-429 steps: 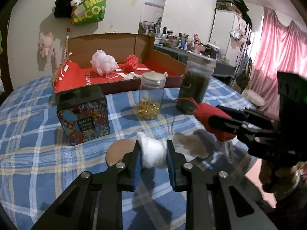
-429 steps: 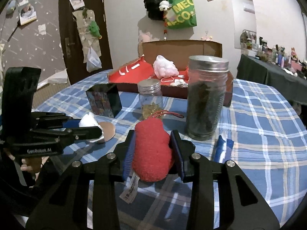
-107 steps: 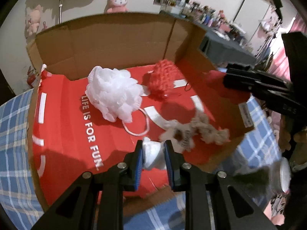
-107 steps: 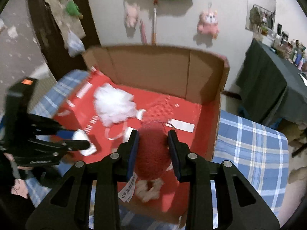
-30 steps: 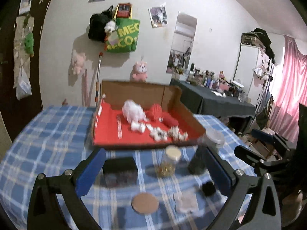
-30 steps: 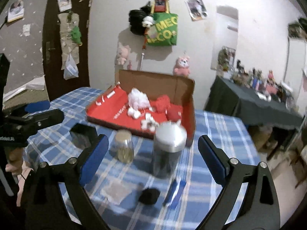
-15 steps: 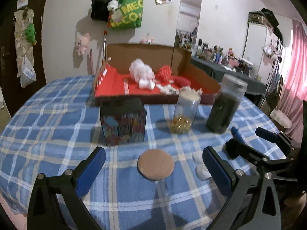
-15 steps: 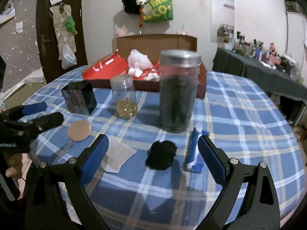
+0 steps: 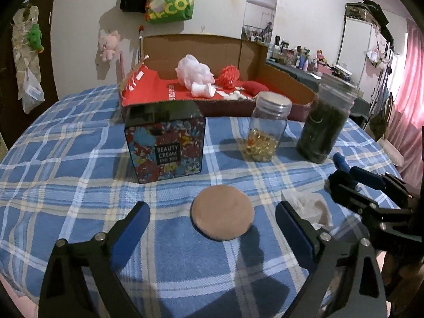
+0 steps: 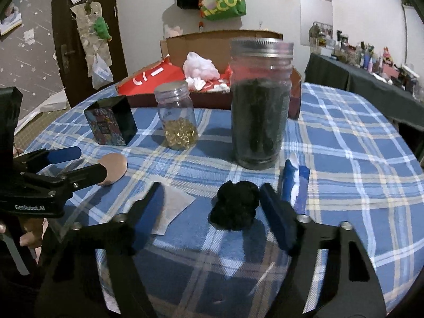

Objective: Organize soft objects
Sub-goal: 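Withdraw both tools from the box back toward the table items, then grasp the beige round pad with the left tool while the right tool grasps the black pompom, then lift and carry the beige pad and black pompom over the box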

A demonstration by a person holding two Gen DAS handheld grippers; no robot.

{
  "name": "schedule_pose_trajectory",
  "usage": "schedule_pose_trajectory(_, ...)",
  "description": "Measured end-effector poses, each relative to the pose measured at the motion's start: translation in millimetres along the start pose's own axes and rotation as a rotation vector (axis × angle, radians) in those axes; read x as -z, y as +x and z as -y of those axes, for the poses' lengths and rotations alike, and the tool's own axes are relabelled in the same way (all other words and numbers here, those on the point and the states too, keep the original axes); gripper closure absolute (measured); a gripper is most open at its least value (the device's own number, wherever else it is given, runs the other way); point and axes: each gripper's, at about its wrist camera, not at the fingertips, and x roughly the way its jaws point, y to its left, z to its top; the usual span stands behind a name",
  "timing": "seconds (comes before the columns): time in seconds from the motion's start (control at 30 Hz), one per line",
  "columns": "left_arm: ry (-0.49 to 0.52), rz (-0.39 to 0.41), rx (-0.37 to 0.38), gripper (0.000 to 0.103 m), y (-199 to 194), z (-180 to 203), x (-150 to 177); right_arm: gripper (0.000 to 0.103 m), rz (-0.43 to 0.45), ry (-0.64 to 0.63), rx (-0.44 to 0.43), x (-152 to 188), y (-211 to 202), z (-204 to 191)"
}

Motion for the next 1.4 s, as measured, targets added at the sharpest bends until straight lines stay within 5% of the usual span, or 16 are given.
schedule_pose_trajectory(0.2, -0.003, -0.046, 0.007, 0.018, 14, -3, 3, 0.039, -0.018, 0.006, 0.023, 3, 7, 5)
schedule_pose_trajectory(0.27, 0.015, -0.039, -0.014, 0.022, 16, -1, 4, 0.052, -0.030, 0.020, 0.023, 5, 11, 9)
schedule_pose_trajectory(0.37, 0.037, -0.029, 0.008, 0.047, 16, 2, 3, 0.073, -0.029, 0.025, 0.035, 7, 12, 14)
schedule_pose_trajectory(0.53, 0.042, -0.012, 0.035, 0.073, 8, 3, 0, 0.076, 0.000, 0.050, -0.010, 4, 4, 17)
schedule_pose_trajectory(0.8, 0.042, 0.000, 0.076, 0.078, -1, 6, -7, 0.076, 0.015, 0.032, -0.044, -1, -1, 8)
schedule_pose_trajectory(1.4, -0.003, -0.001, 0.032, 0.078, -18, -24, -9, 0.076, 0.013, -0.002, -0.090, -18, 6, -17)
